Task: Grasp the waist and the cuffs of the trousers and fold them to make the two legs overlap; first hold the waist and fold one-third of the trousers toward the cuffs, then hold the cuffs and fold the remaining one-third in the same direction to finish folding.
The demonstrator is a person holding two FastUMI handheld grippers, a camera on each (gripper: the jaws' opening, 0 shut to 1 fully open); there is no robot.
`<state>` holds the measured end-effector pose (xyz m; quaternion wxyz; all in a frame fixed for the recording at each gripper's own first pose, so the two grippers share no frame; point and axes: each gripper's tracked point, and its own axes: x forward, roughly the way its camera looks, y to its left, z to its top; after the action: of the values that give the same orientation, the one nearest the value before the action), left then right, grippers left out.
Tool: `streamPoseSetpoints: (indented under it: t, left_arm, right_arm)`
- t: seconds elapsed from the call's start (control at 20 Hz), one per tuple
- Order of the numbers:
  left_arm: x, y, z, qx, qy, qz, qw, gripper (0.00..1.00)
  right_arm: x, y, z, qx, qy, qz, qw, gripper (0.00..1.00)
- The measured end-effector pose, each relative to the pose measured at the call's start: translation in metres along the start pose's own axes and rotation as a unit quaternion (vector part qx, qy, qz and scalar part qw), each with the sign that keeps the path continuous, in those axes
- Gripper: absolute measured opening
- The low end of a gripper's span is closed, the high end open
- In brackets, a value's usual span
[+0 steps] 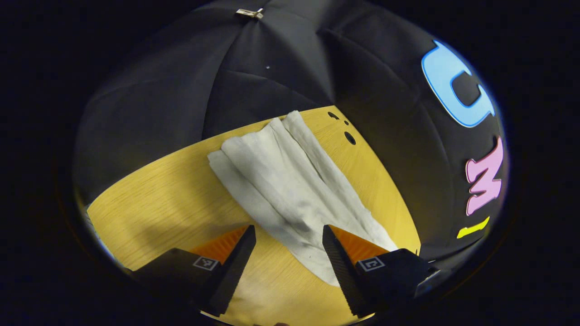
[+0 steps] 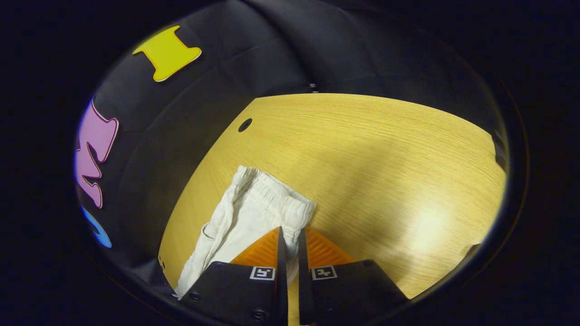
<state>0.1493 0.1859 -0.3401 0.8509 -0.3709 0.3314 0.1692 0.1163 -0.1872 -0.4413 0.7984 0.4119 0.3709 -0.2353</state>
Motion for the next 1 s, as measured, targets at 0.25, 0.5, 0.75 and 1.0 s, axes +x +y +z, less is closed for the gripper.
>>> streamPoseSetpoints:
  t: [0.25, 0.5, 0.75, 1.0]
  left_arm:
    - [0.019, -0.015, 0.015, 0.004, -0.005, -0.011, 1.0, 0.96]
    - [0.049, -0.022, 0.019, 0.025, -0.007, 0.01, 1.0, 0.64]
    - [0.049, -0.02, 0.016, -0.021, -0.007, -0.001, 1.0, 0.13]
    - [0.038, -0.023, -0.006, -0.031, 0.015, -0.01, 0.999, 0.13]
  right_arm:
    - [0.003, 0.001, -0.002, -0.016, 0.005, 0.008, 1.0, 0.14]
    - [0.004, 0.001, -0.004, -0.024, 0.008, 0.01, 1.0, 0.14]
    - [-0.005, 0.004, 0.007, -0.02, -0.013, 0.03, 0.999, 0.14]
    - [-0.023, 0.008, 0.027, -0.056, -0.057, 0.046, 0.996, 0.14]
